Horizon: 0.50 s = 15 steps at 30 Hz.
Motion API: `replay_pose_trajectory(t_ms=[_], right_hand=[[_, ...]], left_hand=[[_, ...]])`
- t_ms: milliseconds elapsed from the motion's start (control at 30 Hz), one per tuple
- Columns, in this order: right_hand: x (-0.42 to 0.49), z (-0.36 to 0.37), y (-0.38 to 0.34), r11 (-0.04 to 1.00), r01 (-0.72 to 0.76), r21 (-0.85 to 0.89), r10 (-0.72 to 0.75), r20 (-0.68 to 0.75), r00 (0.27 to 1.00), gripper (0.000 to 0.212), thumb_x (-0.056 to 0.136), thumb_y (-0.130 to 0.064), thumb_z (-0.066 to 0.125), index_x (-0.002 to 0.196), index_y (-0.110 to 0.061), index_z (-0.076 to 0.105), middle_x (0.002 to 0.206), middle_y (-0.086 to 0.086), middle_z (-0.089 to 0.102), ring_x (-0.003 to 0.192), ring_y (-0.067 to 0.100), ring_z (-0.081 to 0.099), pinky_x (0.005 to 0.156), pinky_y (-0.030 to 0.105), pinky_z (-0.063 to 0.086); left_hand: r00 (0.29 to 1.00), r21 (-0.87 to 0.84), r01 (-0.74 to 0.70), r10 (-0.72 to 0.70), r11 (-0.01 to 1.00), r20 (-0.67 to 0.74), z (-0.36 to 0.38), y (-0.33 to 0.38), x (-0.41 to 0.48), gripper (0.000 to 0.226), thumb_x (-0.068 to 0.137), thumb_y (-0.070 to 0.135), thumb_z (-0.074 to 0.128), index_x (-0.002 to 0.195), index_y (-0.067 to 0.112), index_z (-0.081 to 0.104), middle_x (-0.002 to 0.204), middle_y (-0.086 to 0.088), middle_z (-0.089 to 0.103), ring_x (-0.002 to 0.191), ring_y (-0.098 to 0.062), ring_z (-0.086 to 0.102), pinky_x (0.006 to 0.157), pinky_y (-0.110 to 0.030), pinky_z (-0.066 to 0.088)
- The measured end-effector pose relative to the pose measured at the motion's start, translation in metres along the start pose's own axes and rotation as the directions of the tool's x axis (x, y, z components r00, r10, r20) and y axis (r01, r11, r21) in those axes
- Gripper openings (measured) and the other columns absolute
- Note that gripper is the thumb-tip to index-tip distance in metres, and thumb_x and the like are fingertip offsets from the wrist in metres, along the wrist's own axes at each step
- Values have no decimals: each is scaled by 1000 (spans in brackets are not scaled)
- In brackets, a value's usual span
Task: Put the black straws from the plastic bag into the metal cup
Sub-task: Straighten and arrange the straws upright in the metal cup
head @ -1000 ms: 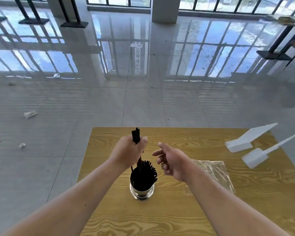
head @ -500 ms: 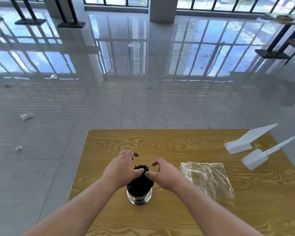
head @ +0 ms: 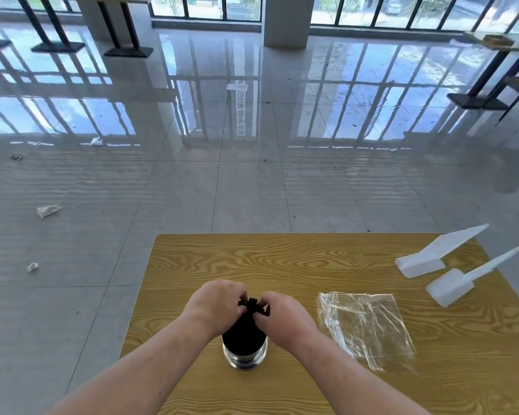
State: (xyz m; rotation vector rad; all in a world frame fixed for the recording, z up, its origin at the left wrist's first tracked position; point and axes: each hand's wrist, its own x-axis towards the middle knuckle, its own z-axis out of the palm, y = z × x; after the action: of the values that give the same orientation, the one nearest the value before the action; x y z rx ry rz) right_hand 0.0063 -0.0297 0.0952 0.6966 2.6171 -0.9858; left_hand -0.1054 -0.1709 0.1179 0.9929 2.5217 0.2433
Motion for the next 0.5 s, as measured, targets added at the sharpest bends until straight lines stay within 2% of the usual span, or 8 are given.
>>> replay_pose_trajectory(t_ms=[100, 233, 367, 500], right_hand=[[-3, -4, 2, 1000, -21, 22, 21, 13, 1000, 15, 96, -39, 65, 109, -32, 67, 92, -9, 72, 75, 12, 68, 63, 33, 55], [-3, -8, -1, 998, -20, 62, 20, -6, 1000, 27, 96, -44, 66, 119, -31, 65, 94, -8, 73, 80, 12, 71, 68, 35, 60], [-5, -14, -4, 997, 2, 75, 0, -29, 1000, 29, 96, -45, 66, 121, -30, 66, 91, -6, 73, 81, 16, 72, 73, 41, 62], [-8, -17, -5, 995, 28, 92, -25, -34, 999, 28, 97, -45, 65, 120, -30, 65, 87, 0, 75, 78, 23, 73, 73, 46, 61]], left_hand=[[999, 30, -30, 31, 999, -11, -7, 3, -2, 18, 98, 37, 65, 112, 29, 71, 113, 8, 74, 106, -16, 67, 90, -34, 55], [997, 51, -66, 67, 997, -23, -22, 11, -2, 17, 98, 38, 66, 109, 28, 73, 111, 9, 73, 104, -15, 67, 91, -33, 55], [995, 17, -86, 87, 996, -47, -47, 21, 0, 11, 95, 34, 70, 98, 26, 76, 101, 9, 74, 95, -12, 67, 81, -26, 53], [995, -30, -73, 70, 997, -72, -70, 25, 0, 7, 92, 34, 75, 91, 28, 77, 87, 17, 67, 86, -7, 64, 70, -21, 45]])
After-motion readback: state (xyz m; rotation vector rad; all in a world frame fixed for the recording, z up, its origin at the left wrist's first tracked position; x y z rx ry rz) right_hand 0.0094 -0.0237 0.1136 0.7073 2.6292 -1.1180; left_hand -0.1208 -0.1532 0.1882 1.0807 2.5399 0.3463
